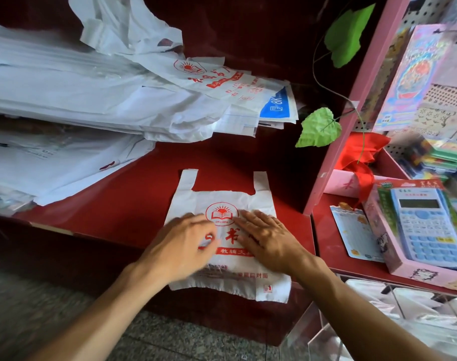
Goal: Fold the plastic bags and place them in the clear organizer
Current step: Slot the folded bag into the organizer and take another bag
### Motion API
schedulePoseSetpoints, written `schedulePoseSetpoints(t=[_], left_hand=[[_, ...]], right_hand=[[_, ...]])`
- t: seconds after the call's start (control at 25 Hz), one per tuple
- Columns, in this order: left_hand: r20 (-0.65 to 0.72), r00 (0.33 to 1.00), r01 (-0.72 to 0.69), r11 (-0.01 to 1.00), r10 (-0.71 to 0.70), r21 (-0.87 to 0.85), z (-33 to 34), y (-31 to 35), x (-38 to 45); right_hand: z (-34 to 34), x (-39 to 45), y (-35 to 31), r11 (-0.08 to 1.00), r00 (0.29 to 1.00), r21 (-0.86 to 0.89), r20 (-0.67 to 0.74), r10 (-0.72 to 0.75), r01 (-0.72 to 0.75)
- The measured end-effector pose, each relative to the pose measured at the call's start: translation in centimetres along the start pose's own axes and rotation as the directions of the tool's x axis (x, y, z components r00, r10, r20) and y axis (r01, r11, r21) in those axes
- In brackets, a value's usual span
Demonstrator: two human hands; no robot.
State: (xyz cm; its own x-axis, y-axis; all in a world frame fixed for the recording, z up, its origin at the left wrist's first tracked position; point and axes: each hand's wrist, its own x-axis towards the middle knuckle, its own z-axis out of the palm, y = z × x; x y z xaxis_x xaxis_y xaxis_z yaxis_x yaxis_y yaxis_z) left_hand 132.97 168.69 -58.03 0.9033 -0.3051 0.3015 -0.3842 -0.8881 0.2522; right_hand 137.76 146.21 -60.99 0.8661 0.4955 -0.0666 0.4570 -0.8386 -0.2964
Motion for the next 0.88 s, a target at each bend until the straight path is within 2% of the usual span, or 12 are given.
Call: schedulePoseSetpoints(t=[0.04, 0.12, 0.2, 0.24, 0.32, 0.4, 0.52, 0.6, 0.68, 0.76, 0.88], left_hand=[[0.118, 0.993, -0.028, 0.999, 0.030, -0.020, 0.1, 0.7, -0.3], [0.274, 0.962, 0.003, 1.000, -0.010, 0.027, 0.5, 1.3, -0.8], [0.342, 0.934, 0.064, 0.991, -0.101, 0.118, 1.3, 1.2, -0.8], [0.360, 0.922, 0.093, 0.985, -0.140, 0.146, 1.6, 1.1, -0.8], [0.365, 0.919, 0.096, 0.982, -0.150, 0.163, 2.2, 0.9, -0.6], [0.350, 0.933, 0.041, 0.989, -0.088, 0.141, 2.2, 1.4, -0.5], [0.336, 0.942, -0.036, 0.993, -0.003, 0.109, 1.7, 2.1, -0.4], [0.336, 0.941, -0.070, 0.991, 0.027, 0.115, 1.8, 1.8, -0.5], [0.351, 0.934, -0.096, 0.992, 0.061, 0.085, 2.1, 1.4, -0.7], [0.365, 0.928, -0.113, 0.991, 0.080, 0.072, 2.2, 0.3, -1.3], [0.292, 0.950, -0.123, 0.992, 0.106, 0.041, 1.6, -2.5, -2.3]], right_hand=[[0.0, 0.2, -0.2, 1.000, 0.998, -0.018, -0.056, 0.013, -0.014], [-0.3, 0.1, -0.8, 0.991, 0.970, -0.136, -0.241, -0.022, -0.011], [-0.9, -0.1, -1.7, 0.989, 0.923, -0.135, -0.371, -0.105, 0.058], [-1.3, -0.2, -2.2, 0.992, 0.918, -0.076, -0.377, -0.126, 0.105], [-1.2, -0.6, -2.9, 0.977, 0.936, -0.018, -0.284, -0.207, 0.211], [-0.6, -0.7, -2.6, 0.965, 0.950, -0.042, -0.166, -0.263, 0.260], [-1.0, -1.2, -1.4, 0.984, 0.976, 0.035, -0.133, -0.170, 0.176], [-1.2, -1.8, -1.0, 0.993, 0.993, 0.017, -0.016, -0.113, 0.113], [-0.9, -2.7, -0.7, 0.986, 0.985, -0.078, 0.105, -0.137, 0.146], [-0.6, -3.3, -0.3, 0.975, 0.980, -0.135, 0.119, -0.160, 0.176], [-1.1, -4.3, 0.6, 0.989, 0.988, -0.103, 0.123, -0.092, 0.104]])
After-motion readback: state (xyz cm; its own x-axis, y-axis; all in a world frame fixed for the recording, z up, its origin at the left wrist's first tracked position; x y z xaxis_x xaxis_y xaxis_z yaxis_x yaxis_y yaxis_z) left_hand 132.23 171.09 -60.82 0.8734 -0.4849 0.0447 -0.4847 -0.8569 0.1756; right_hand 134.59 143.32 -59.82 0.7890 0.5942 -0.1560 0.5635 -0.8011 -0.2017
